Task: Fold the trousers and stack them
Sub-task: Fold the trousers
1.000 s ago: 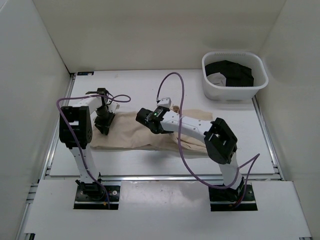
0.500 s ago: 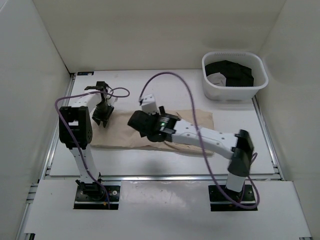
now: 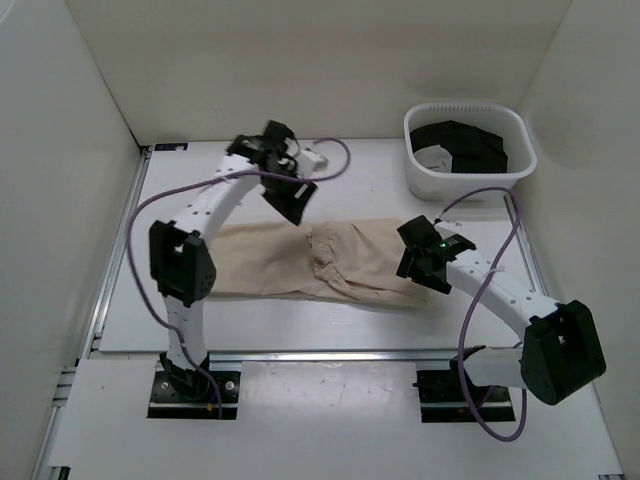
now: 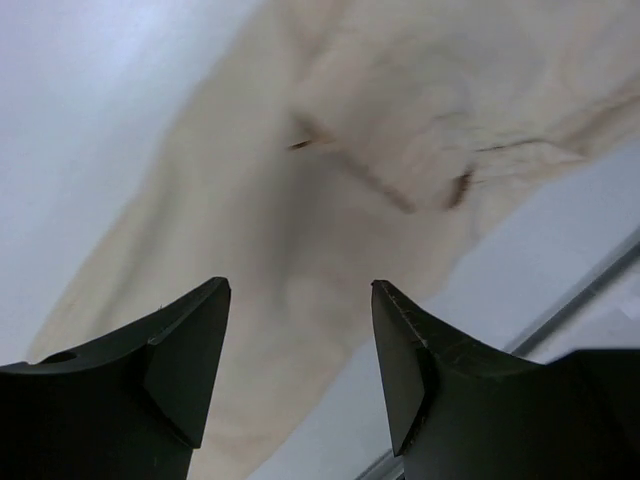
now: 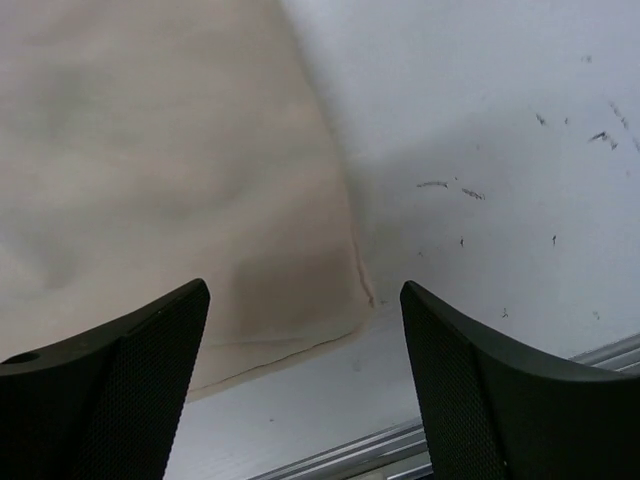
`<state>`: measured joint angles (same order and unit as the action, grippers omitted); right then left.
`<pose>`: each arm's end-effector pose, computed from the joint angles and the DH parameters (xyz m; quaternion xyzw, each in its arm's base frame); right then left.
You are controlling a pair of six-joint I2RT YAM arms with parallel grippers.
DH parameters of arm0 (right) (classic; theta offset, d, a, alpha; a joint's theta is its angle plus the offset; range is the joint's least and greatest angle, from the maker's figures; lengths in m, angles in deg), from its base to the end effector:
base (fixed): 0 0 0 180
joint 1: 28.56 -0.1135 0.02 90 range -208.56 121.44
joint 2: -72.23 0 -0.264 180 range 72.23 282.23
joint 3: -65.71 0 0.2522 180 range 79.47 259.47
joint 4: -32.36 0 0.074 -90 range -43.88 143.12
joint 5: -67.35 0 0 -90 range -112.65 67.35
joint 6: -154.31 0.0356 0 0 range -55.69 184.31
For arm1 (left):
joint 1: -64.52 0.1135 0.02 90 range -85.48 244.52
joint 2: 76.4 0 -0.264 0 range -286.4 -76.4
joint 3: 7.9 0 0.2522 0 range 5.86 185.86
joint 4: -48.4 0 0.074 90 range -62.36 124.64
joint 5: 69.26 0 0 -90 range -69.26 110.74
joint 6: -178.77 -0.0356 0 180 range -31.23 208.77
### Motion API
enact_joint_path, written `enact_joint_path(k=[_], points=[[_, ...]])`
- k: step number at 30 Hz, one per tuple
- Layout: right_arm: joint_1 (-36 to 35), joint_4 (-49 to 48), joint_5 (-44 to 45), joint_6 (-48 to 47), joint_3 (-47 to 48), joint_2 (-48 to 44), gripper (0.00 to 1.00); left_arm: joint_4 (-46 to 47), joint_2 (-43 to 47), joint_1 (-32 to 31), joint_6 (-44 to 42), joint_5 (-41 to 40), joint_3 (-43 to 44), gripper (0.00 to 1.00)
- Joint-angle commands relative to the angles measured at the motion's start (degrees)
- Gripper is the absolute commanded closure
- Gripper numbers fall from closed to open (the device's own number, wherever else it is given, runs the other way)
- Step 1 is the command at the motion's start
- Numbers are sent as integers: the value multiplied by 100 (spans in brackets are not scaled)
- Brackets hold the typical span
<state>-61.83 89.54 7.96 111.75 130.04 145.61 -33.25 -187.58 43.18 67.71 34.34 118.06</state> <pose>0.2070 0.1142 0.2310 0.1704 0.9299 -0.0682 0.3186 0.3713 -0.1540 0.3241 0.3739 0.8984 -0.1165 0.1988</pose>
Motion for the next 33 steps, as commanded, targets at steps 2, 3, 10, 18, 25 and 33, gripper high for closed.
enact_joint_path(k=[2, 3, 10, 18, 25, 33], points=[[778, -956, -1388, -217, -398, -342, 18, -461, -868, -677, 260, 872, -6, 29], [1005, -1062, -1530, -218, -581, -342, 18, -409, -966, -756, 260, 924, -5, 29], [1561, -1187, -1953, -350, -1066, -395, 18, -277, -1529, -1241, 418, 433, 3, 26], [1737, -1669, -2323, -235, -1655, -290, 18, -206, -1478, -1241, 348, 1038, 135, 56], [1737, -1670, -2323, -183, -1726, -167, 19, -320, -1249, -1241, -20, 1618, 284, 86], [1965, -1495, -2323, -366, -1726, -105, 22, -751, -458, -1241, -443, 2049, -118, 86]])
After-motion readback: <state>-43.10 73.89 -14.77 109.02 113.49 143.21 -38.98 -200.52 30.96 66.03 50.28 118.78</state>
